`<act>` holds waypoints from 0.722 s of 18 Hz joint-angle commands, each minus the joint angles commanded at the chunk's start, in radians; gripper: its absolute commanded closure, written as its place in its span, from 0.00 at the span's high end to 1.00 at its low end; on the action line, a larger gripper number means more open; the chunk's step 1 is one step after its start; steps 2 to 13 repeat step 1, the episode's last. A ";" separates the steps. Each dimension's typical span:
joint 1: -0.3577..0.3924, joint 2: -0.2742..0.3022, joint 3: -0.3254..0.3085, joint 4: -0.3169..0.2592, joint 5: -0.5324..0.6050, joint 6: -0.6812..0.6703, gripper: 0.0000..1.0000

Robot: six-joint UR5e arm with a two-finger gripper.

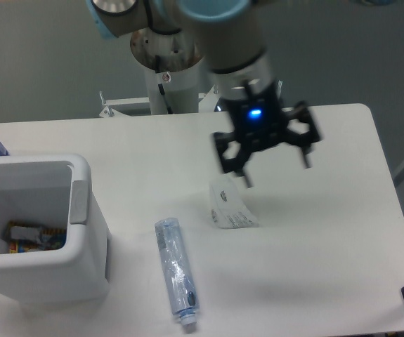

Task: Open the trash can
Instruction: 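Withdraw the gripper up and away from the opened trash can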

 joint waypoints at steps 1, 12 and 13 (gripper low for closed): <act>0.018 0.002 -0.008 0.000 -0.001 0.052 1.00; 0.018 0.002 -0.008 0.000 -0.001 0.052 1.00; 0.018 0.002 -0.008 0.000 -0.001 0.052 1.00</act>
